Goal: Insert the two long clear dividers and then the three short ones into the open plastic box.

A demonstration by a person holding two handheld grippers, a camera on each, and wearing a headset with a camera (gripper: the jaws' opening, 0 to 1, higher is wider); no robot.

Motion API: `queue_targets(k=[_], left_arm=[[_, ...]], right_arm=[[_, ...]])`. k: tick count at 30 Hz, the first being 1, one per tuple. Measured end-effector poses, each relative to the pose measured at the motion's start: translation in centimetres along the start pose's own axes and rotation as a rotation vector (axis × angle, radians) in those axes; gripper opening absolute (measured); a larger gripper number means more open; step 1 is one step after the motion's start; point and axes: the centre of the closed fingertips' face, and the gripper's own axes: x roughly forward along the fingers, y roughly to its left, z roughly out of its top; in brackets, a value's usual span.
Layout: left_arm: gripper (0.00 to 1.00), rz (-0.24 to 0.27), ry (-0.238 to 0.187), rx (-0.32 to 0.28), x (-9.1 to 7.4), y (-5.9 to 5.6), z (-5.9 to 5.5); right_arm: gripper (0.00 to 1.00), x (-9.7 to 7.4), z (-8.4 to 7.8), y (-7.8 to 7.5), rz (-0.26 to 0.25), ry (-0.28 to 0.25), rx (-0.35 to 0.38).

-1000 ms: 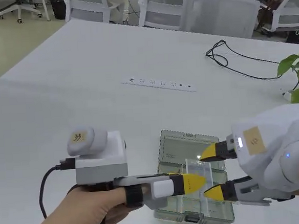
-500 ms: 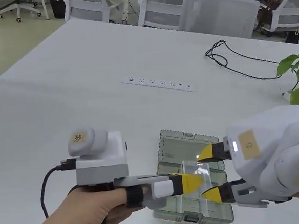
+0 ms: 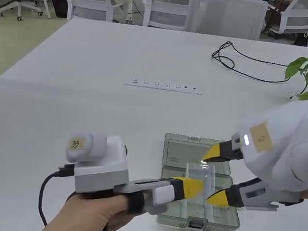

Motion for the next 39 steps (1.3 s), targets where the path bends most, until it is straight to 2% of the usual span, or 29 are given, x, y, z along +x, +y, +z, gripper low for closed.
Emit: queue_targets(k=[4,6,8,10,13,16,19,20,22,24,28,34,39], left_arm=[[0.0,-0.02,0.027,0.098,-0.2,-0.3,-0.4],[0.0,-0.035,0.049,0.173,-0.3,-0.4,-0.7],[0.0,-0.055,0.058,0.226,-0.3,-0.8,-0.9],[0.0,-0.07,0.049,0.292,-0.3,-1.1,-0.7],[0.0,-0.094,0.069,0.376,-0.5,-1.5,-1.1],[0.0,-0.142,0.081,0.461,-0.6,-2.2,-1.3],[0.0,-0.181,0.095,0.496,-0.8,-3.0,-1.6],[0.0,-0.185,0.1,0.49,-0.8,-3.1,-1.6],[0.0,-0.207,0.1,0.516,-0.8,-3.5,-1.7],[0.0,-0.209,0.103,0.509,-0.9,-3.6,-1.8],[0.0,-0.216,0.103,0.529,-1.1,-3.6,-1.7],[0.0,-0.22,0.112,0.552,-1.4,-3.6,-2.1],[0.0,-0.221,0.12,0.568,-1.5,-3.6,-2.2]], right_arm=[[0.35,-0.6,0.3,-0.4,0.033,-0.044,0.071],[0.32,-0.8,0.4,-0.3,0.067,-0.065,0.109],[0.28,-0.9,0.6,0.1,0.116,-0.083,0.129],[0.27,-1.0,0.8,0.3,0.151,-0.101,0.15],[0.23,-1.2,1.3,1.0,0.228,-0.133,0.183],[0.18,-1.4,1.7,1.4,0.281,-0.156,0.201],[0.15,-1.4,1.7,1.8,0.337,-0.158,0.22],[0.15,-1.4,1.8,2.2,0.359,-0.158,0.219],[0.13,-1.5,1.9,2.9,0.41,-0.16,0.221],[0.1,-1.5,1.9,3.3,0.434,-0.16,0.217],[0.05,-1.3,2.1,3.7,0.458,-0.16,0.216],[0.03,-1.1,2.3,4.2,0.502,-0.162,0.241],[0.03,-0.9,2.5,4.5,0.518,-0.163,0.242]])
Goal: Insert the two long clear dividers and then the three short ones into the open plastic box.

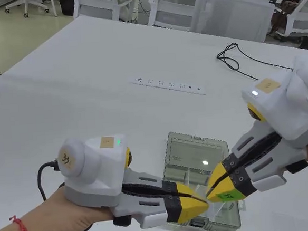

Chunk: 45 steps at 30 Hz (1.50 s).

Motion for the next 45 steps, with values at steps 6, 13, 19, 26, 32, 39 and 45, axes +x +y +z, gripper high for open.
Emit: queue_targets(k=[6,13,19,26,32,39,45], left_arm=[[0.0,0.009,0.007,0.005,-0.1,0.2,-0.2],[0.01,0.025,0.032,0.015,-0.3,0.5,-0.8],[0.1,0.075,0.044,0.016,-1.1,1.5,-1.2],[0.24,0.144,0.095,0.041,-2.8,3.0,-2.4],[0.38,0.19,0.126,0.045,-3.8,4.0,-3.2],[0.53,0.243,0.16,0.052,-4.7,5.1,-3.8],[0.66,0.29,0.174,0.054,-5.4,6.1,-4.2]], right_arm=[[0.03,0.2,-0.1,-0.2,-0.002,0.002,-0.003],[0.03,0.1,-0.1,-0.7,-0.019,0.001,0.001],[0.03,-0.1,0.1,-1.1,-0.037,-0.009,0.007],[0.03,-0.4,0.3,-2.6,-0.093,-0.027,0.02],[0.02,-0.4,0.1,-4.7,-0.168,-0.037,0.035],[0.02,0.0,-0.3,-7.1,-0.227,-0.044,0.052],[0.02,1.3,-1.1,-8.9,-0.253,-0.037,0.049]])
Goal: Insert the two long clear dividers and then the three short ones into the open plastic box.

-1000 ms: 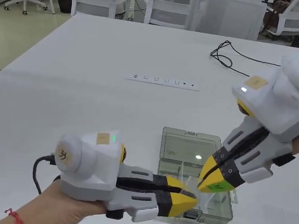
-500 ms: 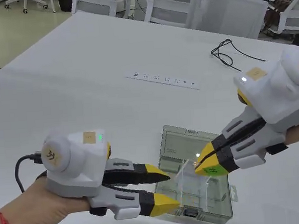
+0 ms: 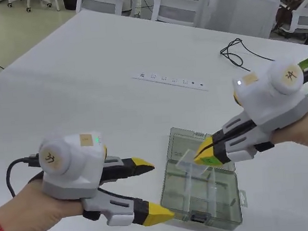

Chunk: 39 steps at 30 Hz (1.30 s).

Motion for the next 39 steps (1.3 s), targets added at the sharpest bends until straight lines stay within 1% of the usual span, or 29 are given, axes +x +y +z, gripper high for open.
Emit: queue_targets(k=[4,5,7,9,11,13,14,18,24,29,32,33,37,39], left_arm=[[0.75,0.028,0.002,-0.005,-0.1,0.7,-0.2],[0.76,0.031,0.008,-0.008,-0.2,0.8,-0.4],[0.78,0.04,0.005,-0.003,-0.2,1.1,-0.5],[0.81,0.048,0.012,-0.014,-0.3,1.3,-0.7],[0.84,0.056,0.013,-0.008,-0.3,1.4,-0.8],[0.86,0.056,0.015,-0.017,-0.4,1.4,-1.1],[0.86,0.058,0.015,-0.016,-0.4,1.5,-1.1],[0.91,0.071,0.022,-0.019,-0.4,1.8,-1.4],[0.93,0.079,0.017,-0.026,-0.5,2.1,-1.4],[0.93,0.074,0.014,-0.026,-0.5,2.1,-1.3],[0.93,0.075,0.013,-0.026,-0.4,2.1,-1.3],[0.93,0.074,0.014,-0.027,-0.4,2.1,-1.3],[0.93,0.074,0.011,-0.03,-0.4,2.1,-1.2],[0.93,0.073,0.011,-0.031,-0.3,2.1,-1.2]], right_arm=[[0.02,1.0,-0.3,-0.7,-0.01,0.0,0.002],[0.02,1.2,-0.4,-0.7,-0.01,0.0,0.002],[0.02,1.7,-0.6,-1.1,-0.017,0.0,0.005],[0.02,2.1,-0.8,-1.3,-0.02,-0.001,0.008],[0.02,2.7,-1.3,-1.8,-0.02,0.0,0.017],[0.02,3.2,-1.8,-2.3,-0.024,0.003,0.023],[0.02,3.2,-1.8,-2.1,-0.022,0.006,0.027],[0.02,3.6,-2.5,-2.2,-0.021,0.02,0.028],[0.02,3.9,-3.2,-2.5,-0.02,0.035,0.034],[0.02,4.1,-3.1,-2.6,-0.02,0.03,0.036],[0.02,4.1,-3.1,-2.7,-0.021,0.027,0.046],[0.02,4.1,-3.1,-2.6,-0.019,0.03,0.062],[0.02,4.1,-3.1,-2.4,-0.014,0.031,0.046],[0.02,4.1,-3.4,-2.6,-0.025,0.043,0.03]])
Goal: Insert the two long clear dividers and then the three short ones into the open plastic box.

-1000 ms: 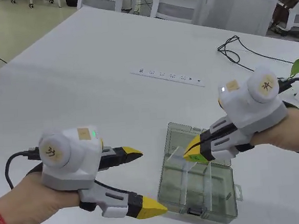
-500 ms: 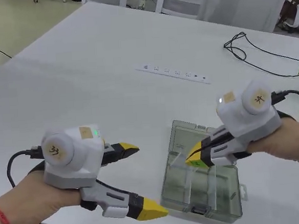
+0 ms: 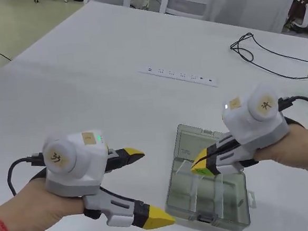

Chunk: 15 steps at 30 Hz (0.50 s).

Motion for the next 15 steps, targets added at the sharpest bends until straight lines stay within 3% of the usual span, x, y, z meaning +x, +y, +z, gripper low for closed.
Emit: queue_targets(k=[8,15], left_arm=[[0.93,-0.005,0.003,-0.002,0.1,-0.2,-0.2],[0.92,-0.006,-0.001,-0.007,0.2,-0.3,-0.2]], right_arm=[[0.02,1.3,0.2,0.3,-0.013,-0.017,-0.017],[0.02,2.5,-0.5,0.2,-0.017,0.008,-0.02]])
